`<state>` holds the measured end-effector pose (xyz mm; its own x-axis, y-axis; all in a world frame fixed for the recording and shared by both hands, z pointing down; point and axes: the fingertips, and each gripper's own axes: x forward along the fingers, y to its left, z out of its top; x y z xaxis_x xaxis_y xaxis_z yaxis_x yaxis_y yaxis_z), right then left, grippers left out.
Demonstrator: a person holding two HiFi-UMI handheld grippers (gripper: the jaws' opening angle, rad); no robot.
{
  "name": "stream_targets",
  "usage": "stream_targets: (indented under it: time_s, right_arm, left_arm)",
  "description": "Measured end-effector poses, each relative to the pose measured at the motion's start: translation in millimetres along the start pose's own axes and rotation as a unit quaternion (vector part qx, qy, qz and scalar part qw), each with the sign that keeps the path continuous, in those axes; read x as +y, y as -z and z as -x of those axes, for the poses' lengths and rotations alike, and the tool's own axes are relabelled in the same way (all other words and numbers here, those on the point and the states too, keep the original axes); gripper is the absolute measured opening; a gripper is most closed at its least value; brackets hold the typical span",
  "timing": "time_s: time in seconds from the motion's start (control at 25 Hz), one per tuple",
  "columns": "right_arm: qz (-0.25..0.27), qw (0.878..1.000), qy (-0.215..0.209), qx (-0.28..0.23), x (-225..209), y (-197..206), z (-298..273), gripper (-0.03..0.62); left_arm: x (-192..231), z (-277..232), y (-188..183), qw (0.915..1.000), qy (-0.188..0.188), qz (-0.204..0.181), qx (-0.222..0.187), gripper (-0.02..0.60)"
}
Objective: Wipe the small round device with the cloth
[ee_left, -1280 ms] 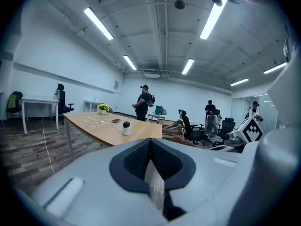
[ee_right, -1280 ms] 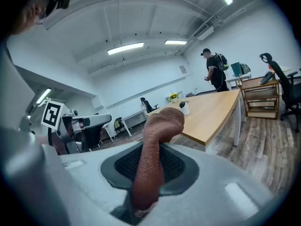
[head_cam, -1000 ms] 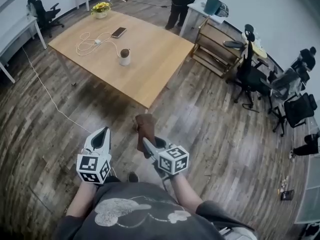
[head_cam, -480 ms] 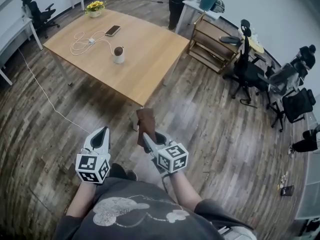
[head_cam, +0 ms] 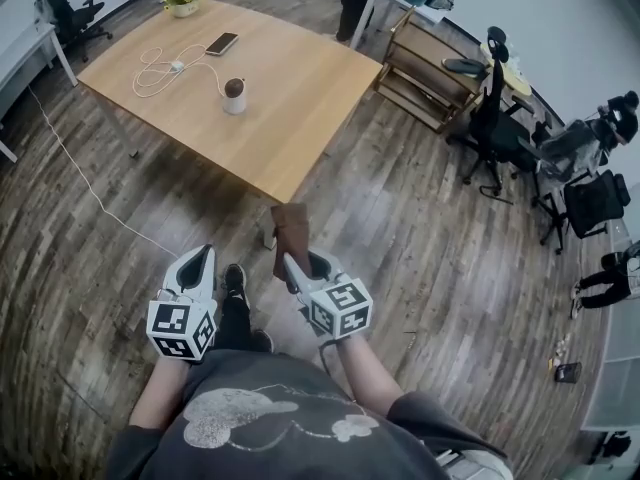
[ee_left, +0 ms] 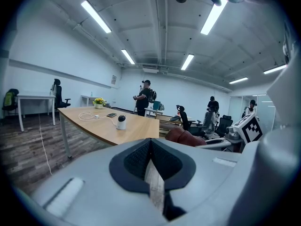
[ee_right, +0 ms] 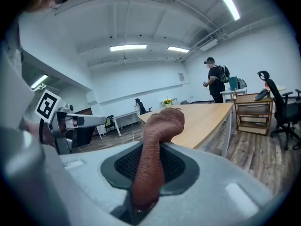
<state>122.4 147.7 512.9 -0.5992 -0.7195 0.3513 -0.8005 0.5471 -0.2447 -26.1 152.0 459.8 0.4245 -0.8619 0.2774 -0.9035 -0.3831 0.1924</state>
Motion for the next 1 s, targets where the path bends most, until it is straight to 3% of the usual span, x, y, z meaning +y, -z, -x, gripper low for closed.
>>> stream_targets:
  time_s: [0.4,1.0]
  right_arm:
    - [0.02,0.998,0.059,-0.006,-40.4,-41.5,-59.1,0.078]
    - [0.053,0.997,0.046,0.009,-59.5,-113.4,-199.2,0.078]
  left_arm:
    - [41.6,-77.4,-8.5,0.9988,0.041,0.026,0.009,0.018]
    - [117.8,-185.7,-52.1,0.9951,0.088,0.036,0.024,0.018]
